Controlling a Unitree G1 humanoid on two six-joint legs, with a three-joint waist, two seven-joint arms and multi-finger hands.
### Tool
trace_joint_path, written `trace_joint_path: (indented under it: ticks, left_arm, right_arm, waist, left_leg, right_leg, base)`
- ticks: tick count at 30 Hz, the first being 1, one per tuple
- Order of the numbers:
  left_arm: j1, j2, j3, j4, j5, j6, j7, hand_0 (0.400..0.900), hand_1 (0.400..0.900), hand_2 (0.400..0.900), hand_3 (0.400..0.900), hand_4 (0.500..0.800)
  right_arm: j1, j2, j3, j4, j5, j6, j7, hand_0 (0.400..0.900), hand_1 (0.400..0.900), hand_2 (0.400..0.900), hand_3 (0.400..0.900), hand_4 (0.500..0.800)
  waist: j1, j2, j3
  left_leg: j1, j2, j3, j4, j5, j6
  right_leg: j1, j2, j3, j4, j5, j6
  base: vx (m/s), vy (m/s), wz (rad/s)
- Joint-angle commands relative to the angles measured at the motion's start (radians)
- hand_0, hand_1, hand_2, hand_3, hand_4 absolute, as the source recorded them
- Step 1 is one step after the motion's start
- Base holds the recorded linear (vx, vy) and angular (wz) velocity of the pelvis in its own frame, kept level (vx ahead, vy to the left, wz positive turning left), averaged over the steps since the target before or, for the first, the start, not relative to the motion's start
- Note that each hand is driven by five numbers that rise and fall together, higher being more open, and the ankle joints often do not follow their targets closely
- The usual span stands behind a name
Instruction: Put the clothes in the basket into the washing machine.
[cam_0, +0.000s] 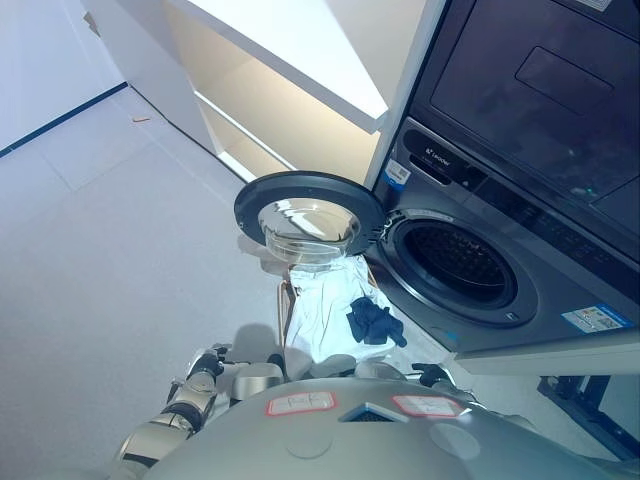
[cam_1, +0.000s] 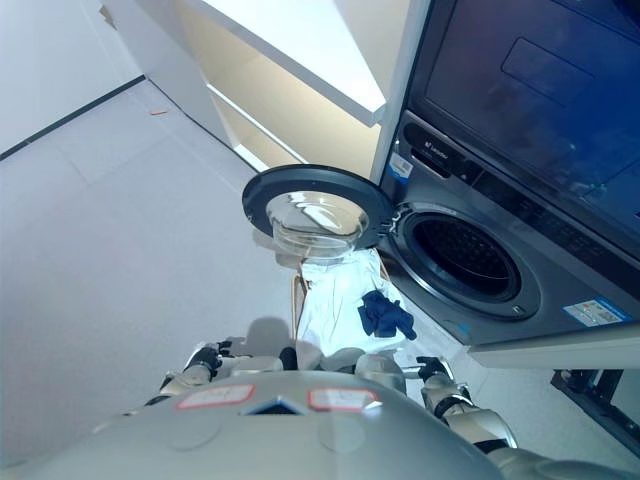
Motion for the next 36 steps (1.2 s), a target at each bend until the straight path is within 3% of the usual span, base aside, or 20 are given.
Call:
trace_joint_path:
  ticks: [1,20,28,32,33,34,35,36]
  left_arm:
    - [-0.077,-0.031,0.012,0.072,-0.032,-0.009,0.01,0.9,0.9,0.9,0.9,0.8]
    - [-0.076,-0.027,0.016,0.078,-0.027,-0.011,0.015,0.9,0.9,0.9,0.9,0.8]
    - [-0.101,-0.002,0.004,0.064,-0.011,-0.024,0.041,0.9,0.9,0.9,0.9,0.8]
    - [-0.146,0.04,0.009,0.017,-0.002,-0.044,0.103,0.9,0.9,0.9,0.9,0.8]
    - [-0.191,0.086,0.032,-0.027,-0.037,-0.059,0.15,0.9,0.9,0.9,0.9,0.8]
    - [-0.221,0.1,0.04,-0.031,-0.065,-0.064,0.164,0.9,0.9,0.9,0.9,0.8]
    - [-0.218,0.076,0.083,-0.005,-0.117,-0.08,0.175,0.9,0.9,0.9,0.9,0.8]
    - [-0.182,0.083,0.066,-0.095,-0.128,-0.106,0.216,0.9,0.9,0.9,0.9,0.8]
  right_arm:
    - [-0.074,-0.01,0.025,0.043,-0.024,0.002,-0.01,0.9,0.9,0.9,0.9,0.8]
    - [-0.073,-0.016,0.03,0.043,-0.042,0.002,-0.015,0.9,0.9,0.9,0.9,0.8]
    - [-0.159,-0.098,0.148,0.012,-0.213,0.0,-0.051,0.9,0.9,0.9,0.9,0.8]
    - [-0.23,-0.156,0.197,-0.024,-0.292,-0.006,-0.08,0.9,0.9,0.9,0.9,0.8]
    - [-0.281,-0.202,0.219,-0.049,-0.31,-0.013,-0.094,0.9,0.9,0.9,0.9,0.8]
    - [-0.322,-0.219,0.237,-0.058,-0.32,-0.009,-0.094,0.9,0.9,0.9,0.9,0.8]
    - [-0.332,-0.22,0.245,-0.057,-0.321,-0.013,-0.1,0.9,0.9,0.9,0.9,0.8]
    - [-0.332,-0.229,0.26,-0.08,-0.332,-0.015,-0.142,0.9,0.9,0.9,0.9,0.8]
  waist:
    - [-0.008,0.023,0.027]
    - [-0.007,0.018,0.035]
    - [0.004,0.017,0.07]
    - [0.009,0.021,0.103]
    - [0.014,0.023,0.141]
    - [0.018,0.024,0.168]
    - [0.031,0.022,0.191]
    - [0.04,0.023,0.223]
  left_leg:
    - [-0.01,-0.018,-0.024,0.004,-0.032,-0.01]
    - [-0.016,-0.016,-0.027,0.004,-0.032,-0.012]
    - [-0.046,-0.015,-0.028,0.004,-0.02,-0.014]
    - [-0.093,-0.015,-0.029,0.005,-0.003,-0.017]
    - [-0.137,-0.015,-0.032,0.014,0.01,-0.019]
    - [-0.17,-0.018,-0.034,0.023,0.019,-0.019]
    - [-0.201,-0.021,-0.041,0.035,0.027,-0.019]
    - [-0.24,-0.027,-0.053,0.054,0.03,-0.016]
  right_leg:
    - [0.049,0.02,-0.01,0.061,-0.066,0.036]
    - [0.042,0.023,-0.011,0.06,-0.066,0.035]
    - [0.01,0.023,-0.015,0.066,-0.062,0.036]
    - [-0.043,0.021,-0.021,0.08,-0.055,0.038]
    - [-0.083,0.018,-0.027,0.093,-0.048,0.037]
    - [-0.116,0.016,-0.031,0.105,-0.043,0.037]
    - [-0.14,0.013,-0.038,0.113,-0.041,0.035]
    - [-0.175,0.009,-0.046,0.127,-0.037,0.033]
  base:
    - [0.0,0.0,0.0]
    - [0.0,0.0,0.0]
    - [-0.01,-0.003,0.01]
    - [-0.09,-0.013,0.02]
    - [-0.2,-0.026,0.04]
    - [-0.25,-0.046,0.12]
    - [-0.23,-0.05,0.2]
    - [-0.25,-0.054,0.24]
